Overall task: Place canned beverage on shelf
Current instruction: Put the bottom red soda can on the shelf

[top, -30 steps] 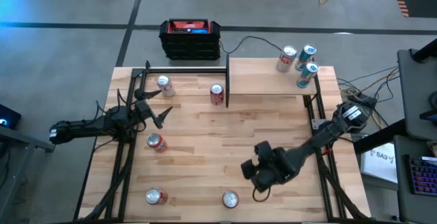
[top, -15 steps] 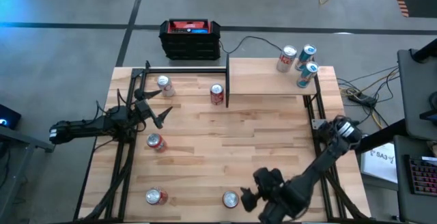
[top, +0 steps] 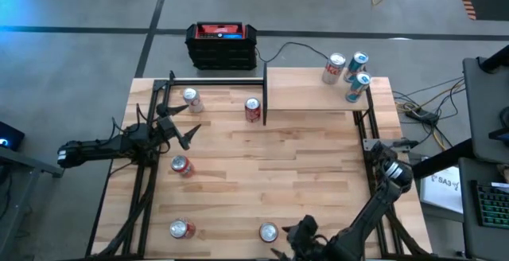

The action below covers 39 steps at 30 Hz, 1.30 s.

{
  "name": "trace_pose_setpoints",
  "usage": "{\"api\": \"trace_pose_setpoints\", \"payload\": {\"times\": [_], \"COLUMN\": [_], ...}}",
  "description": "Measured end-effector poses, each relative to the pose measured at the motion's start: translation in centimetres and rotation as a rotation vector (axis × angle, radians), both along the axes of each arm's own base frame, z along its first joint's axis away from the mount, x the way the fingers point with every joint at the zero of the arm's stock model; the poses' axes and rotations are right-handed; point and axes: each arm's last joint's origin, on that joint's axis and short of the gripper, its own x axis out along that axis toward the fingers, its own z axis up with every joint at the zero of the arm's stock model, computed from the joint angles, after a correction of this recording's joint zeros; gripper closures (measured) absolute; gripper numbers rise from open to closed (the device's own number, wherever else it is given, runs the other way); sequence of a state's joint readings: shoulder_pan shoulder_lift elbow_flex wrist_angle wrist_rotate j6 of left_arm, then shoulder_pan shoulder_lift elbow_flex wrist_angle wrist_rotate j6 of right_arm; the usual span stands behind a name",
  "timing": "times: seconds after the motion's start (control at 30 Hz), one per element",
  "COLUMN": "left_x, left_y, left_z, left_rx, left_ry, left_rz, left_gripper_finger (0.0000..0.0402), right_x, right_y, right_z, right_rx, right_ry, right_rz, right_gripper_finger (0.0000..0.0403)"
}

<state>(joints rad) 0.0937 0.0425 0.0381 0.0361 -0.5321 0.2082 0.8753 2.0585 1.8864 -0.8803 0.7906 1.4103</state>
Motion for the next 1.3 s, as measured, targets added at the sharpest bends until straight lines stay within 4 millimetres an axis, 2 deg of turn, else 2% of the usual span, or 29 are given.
{"api": "trace_pose_setpoints", "payload": {"times": [0.13,0.3,0.6,1.13,1.3], "left_x": [0.0,0.0,0.0,0.0,0.0], "left_y": [0.0,0.0,0.0,0.0,0.0], "left_z": [0.0,0.0,0.0,0.0,0.0], "left_rx": [0.000,0.000,0.000,0.000,0.000], "left_ry": [0.000,0.000,0.000,0.000,0.000], "left_rz": [0.000,0.000,0.000,0.000,0.000], "left_gripper_finger": [0.0003,0.0003,0.0003,0.0003,0.0003], "right_x": [1.0,1.6,1.4,2.2,2.5], "right_y": [1.1,1.8,1.1,0.1,-0.4], "right_z": [-1.0,-1.3,-2.4,-3.8,-4.5], "right_rx": [-0.087,-0.128,-0.122,-0.182,-0.196], "right_ry": [0.008,-0.013,-0.017,0.033,0.047], "right_rz": [0.050,0.057,-0.046,-0.050,-0.060], "right_gripper_finger": [0.0068,0.0069,0.0069,0.0068,0.0051]}}
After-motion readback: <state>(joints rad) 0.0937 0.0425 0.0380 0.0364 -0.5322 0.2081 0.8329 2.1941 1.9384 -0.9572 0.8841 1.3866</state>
